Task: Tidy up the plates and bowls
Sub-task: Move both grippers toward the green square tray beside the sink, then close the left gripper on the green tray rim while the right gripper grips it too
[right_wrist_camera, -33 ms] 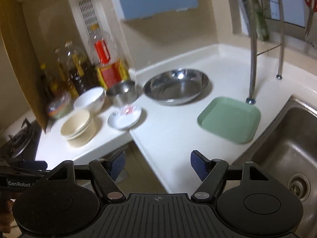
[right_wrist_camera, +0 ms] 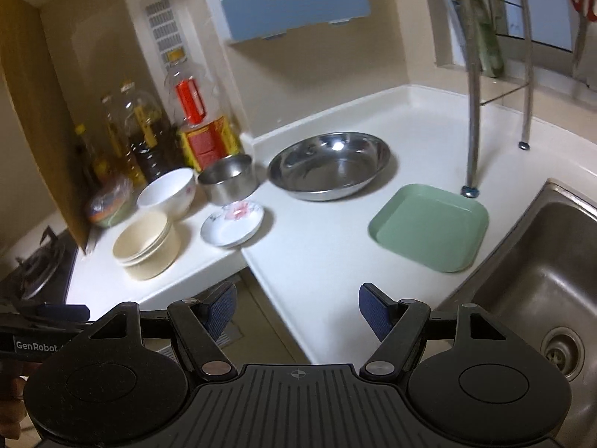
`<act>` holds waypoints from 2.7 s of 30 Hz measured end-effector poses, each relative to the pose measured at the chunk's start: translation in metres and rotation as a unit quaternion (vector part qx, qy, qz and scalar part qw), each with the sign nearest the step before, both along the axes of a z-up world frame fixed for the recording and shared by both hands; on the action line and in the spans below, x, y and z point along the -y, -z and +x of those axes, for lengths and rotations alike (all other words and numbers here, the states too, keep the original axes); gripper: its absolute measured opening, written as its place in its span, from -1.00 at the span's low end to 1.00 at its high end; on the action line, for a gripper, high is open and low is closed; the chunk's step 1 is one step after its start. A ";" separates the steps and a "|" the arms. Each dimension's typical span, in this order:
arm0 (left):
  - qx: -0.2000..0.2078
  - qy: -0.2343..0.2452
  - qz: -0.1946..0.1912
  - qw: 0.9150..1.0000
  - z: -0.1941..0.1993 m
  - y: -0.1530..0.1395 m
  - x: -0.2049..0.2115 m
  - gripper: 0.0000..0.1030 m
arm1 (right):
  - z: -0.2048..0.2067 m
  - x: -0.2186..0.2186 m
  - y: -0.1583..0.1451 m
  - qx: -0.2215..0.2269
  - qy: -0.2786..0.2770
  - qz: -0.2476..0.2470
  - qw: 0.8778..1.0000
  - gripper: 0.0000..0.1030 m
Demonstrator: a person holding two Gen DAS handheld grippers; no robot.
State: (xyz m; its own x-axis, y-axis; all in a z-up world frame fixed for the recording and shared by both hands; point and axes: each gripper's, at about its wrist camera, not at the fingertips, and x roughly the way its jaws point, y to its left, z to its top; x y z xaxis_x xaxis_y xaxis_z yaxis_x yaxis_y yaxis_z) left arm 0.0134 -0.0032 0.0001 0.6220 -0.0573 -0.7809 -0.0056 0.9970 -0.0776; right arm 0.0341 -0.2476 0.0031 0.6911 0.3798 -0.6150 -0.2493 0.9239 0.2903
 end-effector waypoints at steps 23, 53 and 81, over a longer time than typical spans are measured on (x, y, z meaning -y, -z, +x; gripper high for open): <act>-0.004 0.093 -0.013 0.996 0.084 0.028 0.087 0.65 | 0.028 0.113 0.033 -0.068 0.132 0.014 0.989 0.40; 0.021 0.298 -0.029 0.954 0.243 0.092 0.163 -0.39 | 0.128 0.115 0.090 -0.066 0.250 0.032 0.966 -0.32; 0.045 0.315 -0.011 0.948 0.249 0.087 0.165 -0.83 | 0.136 0.117 0.085 -0.055 0.247 0.034 0.967 -0.91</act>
